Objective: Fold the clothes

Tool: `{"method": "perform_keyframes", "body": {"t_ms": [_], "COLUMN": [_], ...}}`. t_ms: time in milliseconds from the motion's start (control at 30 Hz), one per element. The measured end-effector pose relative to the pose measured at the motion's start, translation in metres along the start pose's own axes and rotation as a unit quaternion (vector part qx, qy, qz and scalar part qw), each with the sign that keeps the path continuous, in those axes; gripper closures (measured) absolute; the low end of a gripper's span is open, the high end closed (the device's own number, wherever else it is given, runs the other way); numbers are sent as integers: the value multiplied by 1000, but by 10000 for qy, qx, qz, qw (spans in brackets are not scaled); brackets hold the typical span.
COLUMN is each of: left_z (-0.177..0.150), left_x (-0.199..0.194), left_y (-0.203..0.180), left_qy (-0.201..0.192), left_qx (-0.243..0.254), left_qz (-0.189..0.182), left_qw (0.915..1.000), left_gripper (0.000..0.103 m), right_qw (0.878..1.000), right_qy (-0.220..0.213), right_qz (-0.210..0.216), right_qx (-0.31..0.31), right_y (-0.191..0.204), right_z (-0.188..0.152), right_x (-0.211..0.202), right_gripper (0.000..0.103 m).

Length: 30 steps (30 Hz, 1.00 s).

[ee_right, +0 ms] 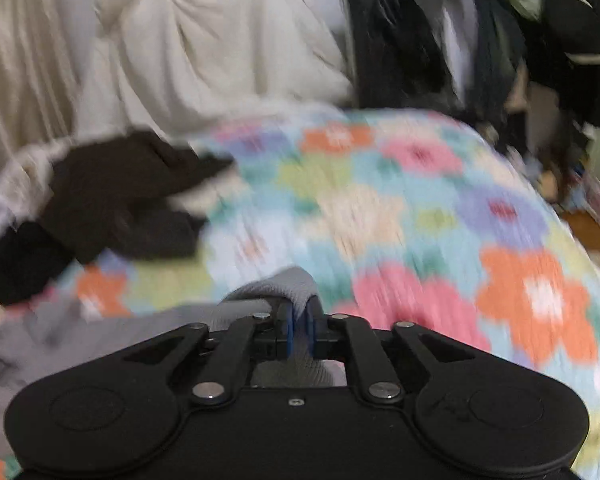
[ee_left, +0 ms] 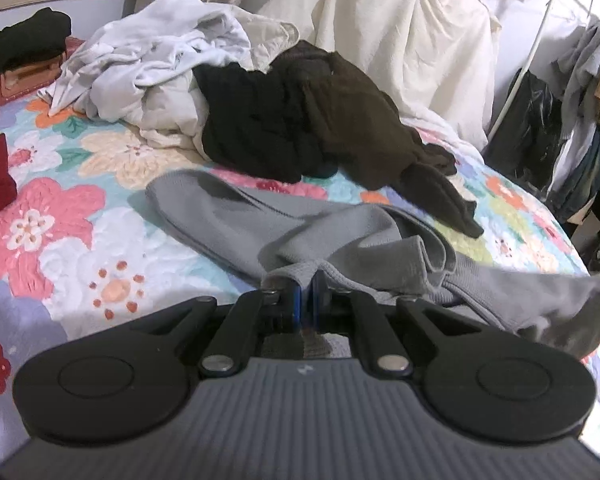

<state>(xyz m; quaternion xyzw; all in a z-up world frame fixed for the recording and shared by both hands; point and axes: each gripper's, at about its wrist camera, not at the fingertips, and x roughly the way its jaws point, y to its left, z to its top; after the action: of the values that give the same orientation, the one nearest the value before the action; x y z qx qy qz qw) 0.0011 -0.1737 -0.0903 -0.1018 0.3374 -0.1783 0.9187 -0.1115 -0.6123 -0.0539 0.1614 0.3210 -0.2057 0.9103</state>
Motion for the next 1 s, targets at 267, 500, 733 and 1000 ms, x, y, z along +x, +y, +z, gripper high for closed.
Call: {"method": "perform_keyframes", "body": {"t_ms": [267, 500, 733, 1000], "left_z": [2, -14, -24, -30], "left_x": [9, 45, 56, 61], "left_y": [4, 30, 43, 19], "left_qy": [19, 1103, 1189, 1123], "left_qx": [-40, -784, -1518, -857], "left_qz": [195, -64, -510, -475], "left_qw": [9998, 9908, 9799, 9888], "left_gripper": [95, 82, 54, 33], "right_qw": [9749, 9813, 9864, 9787], "right_qy": [369, 801, 840, 929], "right_qz": [1858, 1717, 1400, 1708], "right_qx": [1166, 335, -175, -652], "right_y": [28, 96, 109, 103], "right_z": [-94, -127, -129, -131], "right_x": [-4, 23, 28, 36], "right_gripper": [42, 39, 39, 95]}}
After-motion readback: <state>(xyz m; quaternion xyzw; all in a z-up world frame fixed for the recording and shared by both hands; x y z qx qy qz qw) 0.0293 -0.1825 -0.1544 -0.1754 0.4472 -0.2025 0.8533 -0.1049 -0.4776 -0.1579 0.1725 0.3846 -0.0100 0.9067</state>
